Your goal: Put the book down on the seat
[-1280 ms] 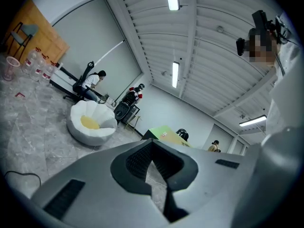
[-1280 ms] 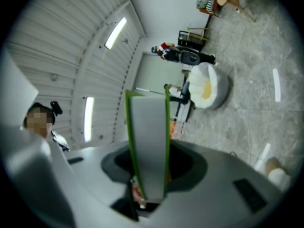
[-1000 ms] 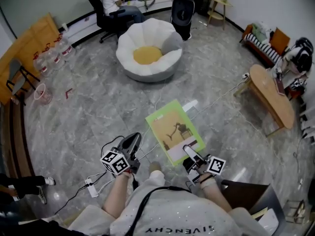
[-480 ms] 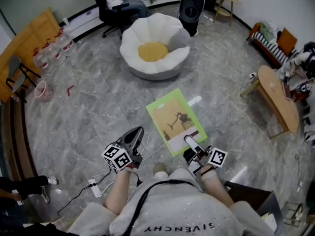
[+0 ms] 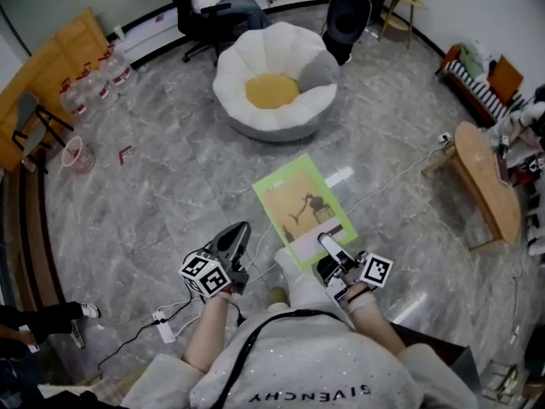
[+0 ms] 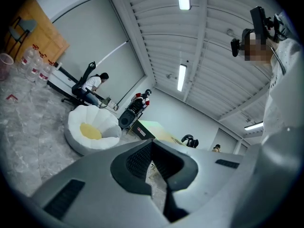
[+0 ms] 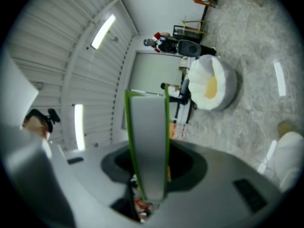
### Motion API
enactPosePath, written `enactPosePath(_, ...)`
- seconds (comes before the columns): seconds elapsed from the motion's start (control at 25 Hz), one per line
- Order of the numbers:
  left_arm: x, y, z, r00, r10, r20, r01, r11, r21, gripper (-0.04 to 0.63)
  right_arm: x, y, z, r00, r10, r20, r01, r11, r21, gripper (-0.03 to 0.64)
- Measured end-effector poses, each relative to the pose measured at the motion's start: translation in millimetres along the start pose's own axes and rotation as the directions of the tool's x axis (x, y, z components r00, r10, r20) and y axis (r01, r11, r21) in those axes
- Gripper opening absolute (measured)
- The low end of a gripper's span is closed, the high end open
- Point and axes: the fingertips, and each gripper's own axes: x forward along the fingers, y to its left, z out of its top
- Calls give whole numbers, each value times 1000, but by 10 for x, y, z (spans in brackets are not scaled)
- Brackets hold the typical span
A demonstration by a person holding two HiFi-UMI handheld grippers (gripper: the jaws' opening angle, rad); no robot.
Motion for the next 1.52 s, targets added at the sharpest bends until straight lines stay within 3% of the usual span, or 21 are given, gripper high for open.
enactPosePath(0.56, 1144, 599, 392, 999, 27, 42, -26, 999, -27, 23, 773, -362, 1099, 999, 26, -31, -26, 1000, -5, 153)
enactPosePath(1.08, 2404, 930, 816, 999, 47, 26, -48, 997, 57, 23, 1402, -693, 2213, 998, 22, -60, -21, 1000, 10, 153)
enactPosePath(1.52, 2495, 1001, 794, 998, 68, 7, -69, 993, 94, 23, 1469, -802, 2284, 998, 25, -49, -23, 999, 32, 153)
